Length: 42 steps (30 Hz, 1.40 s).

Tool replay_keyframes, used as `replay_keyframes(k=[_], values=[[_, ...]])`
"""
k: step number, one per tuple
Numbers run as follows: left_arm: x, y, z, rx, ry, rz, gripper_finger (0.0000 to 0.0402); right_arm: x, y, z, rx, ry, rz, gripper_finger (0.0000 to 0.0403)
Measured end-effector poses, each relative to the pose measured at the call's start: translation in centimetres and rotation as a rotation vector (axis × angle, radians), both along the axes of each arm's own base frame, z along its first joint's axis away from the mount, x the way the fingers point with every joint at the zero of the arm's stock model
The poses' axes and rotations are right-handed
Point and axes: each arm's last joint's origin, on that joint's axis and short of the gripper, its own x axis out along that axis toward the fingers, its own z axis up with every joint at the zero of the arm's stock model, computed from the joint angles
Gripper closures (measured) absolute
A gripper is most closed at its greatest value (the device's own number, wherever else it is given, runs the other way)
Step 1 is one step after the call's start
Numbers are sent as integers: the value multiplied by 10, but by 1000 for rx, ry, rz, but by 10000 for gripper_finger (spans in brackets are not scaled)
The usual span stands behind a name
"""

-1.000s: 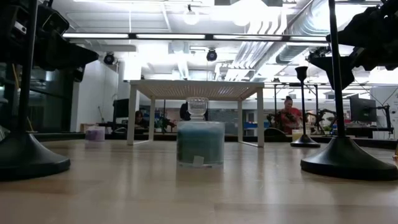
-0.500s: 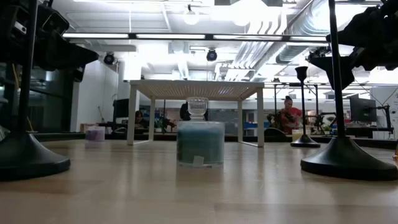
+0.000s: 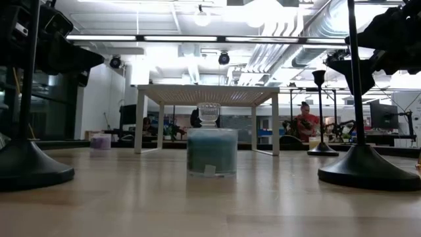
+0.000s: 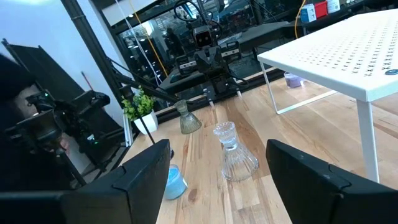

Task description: Pick & Place candle stick holders

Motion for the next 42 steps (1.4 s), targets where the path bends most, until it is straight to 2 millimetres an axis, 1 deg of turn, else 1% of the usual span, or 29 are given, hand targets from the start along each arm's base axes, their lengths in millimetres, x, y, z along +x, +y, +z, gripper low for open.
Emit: replay_keyframes(k=[5,9,17,22,24,27,30,32,35,38,42], values=[[0,0,0,0,0,-3,402,0,0,0,0,0,-1,143],[-1,-1,3,-53,0,-26,402,0,0,0,0,0,-1,143],[-1,-1,4,-57,-2,-28,402,0,0,0,0,0,-1,143],[-1,1,4,-90,-2,24,397,0,0,0,0,0,0,143],[-1,1,5,-97,-4,34,384,0,0,0,0,0,0,143],[-2,1,10,-96,8,45,347,0,0,0,0,0,0,143],[-6,2,23,-92,-7,67,298,0,0,0,0,0,0,143],[-9,2,32,-55,-2,73,266,0,0,0,0,-1,-1,143],[-15,2,45,-30,29,72,230,0,0,0,0,-1,0,143],[-24,2,60,-27,79,74,213,0,0,0,0,0,0,143],[-34,2,77,-69,95,81,212,0,0,0,0,0,0,143]])
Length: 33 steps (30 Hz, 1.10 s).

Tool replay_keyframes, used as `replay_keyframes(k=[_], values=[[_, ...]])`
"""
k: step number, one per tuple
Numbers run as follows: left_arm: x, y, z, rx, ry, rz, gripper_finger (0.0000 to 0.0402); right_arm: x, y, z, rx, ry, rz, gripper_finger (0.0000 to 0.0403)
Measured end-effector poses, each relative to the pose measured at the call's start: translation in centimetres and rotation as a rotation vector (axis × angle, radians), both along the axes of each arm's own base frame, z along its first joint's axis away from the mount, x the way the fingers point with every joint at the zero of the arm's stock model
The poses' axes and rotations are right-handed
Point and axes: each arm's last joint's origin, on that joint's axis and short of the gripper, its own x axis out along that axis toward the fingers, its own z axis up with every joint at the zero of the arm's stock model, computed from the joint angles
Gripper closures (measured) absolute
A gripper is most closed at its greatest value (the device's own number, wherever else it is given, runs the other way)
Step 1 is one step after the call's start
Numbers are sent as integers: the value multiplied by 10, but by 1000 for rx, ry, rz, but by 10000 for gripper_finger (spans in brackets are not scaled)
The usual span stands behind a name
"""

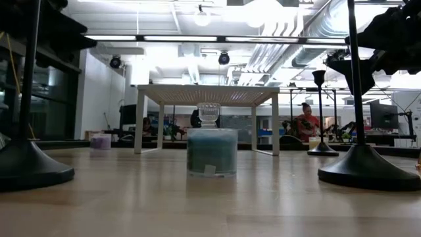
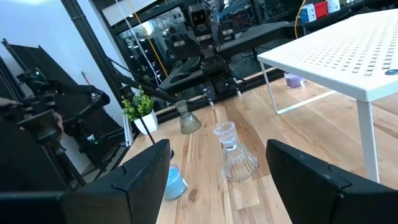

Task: Pick & Place candle stick holders
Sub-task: Put the green glass candle holder on the shelf

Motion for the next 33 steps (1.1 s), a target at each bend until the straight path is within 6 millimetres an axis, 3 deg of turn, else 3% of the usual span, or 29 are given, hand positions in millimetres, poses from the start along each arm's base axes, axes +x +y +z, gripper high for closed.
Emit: replay_keyframes(k=[9,13,22,33], values=[[0,-1,27,-379,26,17,233,0,0,0,0,-1,-1,143],[8,-3,35,-539,123,-1,248,0,0,0,0,-2,0,143],[31,-8,52,-762,469,-8,280,0,0,0,0,-4,-1,143],[53,-9,60,-960,943,274,297,0,0,1,0,-6,0,143]])
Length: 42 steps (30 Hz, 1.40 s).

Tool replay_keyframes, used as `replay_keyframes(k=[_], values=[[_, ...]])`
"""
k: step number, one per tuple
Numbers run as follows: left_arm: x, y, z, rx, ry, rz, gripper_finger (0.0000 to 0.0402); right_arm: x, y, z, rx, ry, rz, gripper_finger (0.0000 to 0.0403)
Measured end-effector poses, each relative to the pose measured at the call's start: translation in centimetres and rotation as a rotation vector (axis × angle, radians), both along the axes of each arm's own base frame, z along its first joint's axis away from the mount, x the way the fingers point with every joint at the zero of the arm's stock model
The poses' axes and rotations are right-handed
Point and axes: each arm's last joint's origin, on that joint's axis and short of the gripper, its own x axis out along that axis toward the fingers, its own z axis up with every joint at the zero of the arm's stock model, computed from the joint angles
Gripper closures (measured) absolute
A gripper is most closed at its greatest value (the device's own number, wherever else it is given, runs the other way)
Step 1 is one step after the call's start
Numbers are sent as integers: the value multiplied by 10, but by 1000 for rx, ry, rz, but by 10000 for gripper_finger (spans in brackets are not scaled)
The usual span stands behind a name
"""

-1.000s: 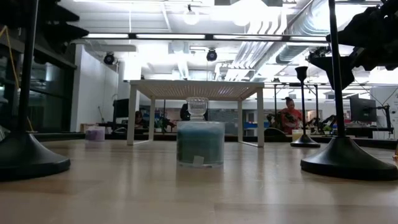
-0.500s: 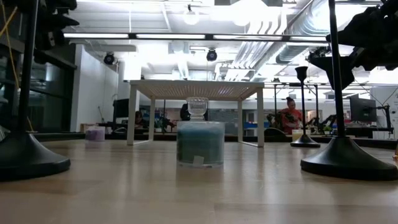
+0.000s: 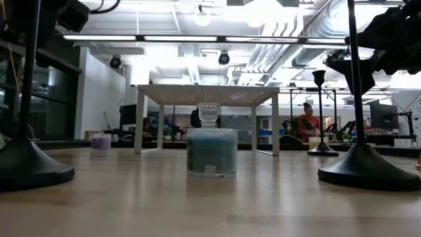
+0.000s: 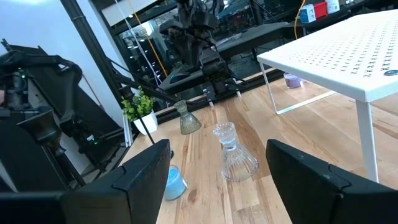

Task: Pick & Place candle stick holders
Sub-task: Put the green glass candle holder on the shelf

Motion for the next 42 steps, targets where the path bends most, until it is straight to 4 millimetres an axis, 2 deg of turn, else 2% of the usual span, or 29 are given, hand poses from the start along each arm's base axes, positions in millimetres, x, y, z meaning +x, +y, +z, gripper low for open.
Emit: replay_keyframes(k=[6,15,21,30,42], values=[[19,-2,-6,-56,102,-29,298,0,0,0,0,-1,-1,143],[30,-23,-19,20,187,-279,298,0,0,0,0,-1,0,143],[34,-42,-24,139,165,-492,298,0,0,0,0,-1,0,143],[34,-67,-25,333,12,-871,298,0,0,0,0,-1,0,143],[29,-84,-29,532,7,-984,298,0,0,0,0,-1,0,143]])
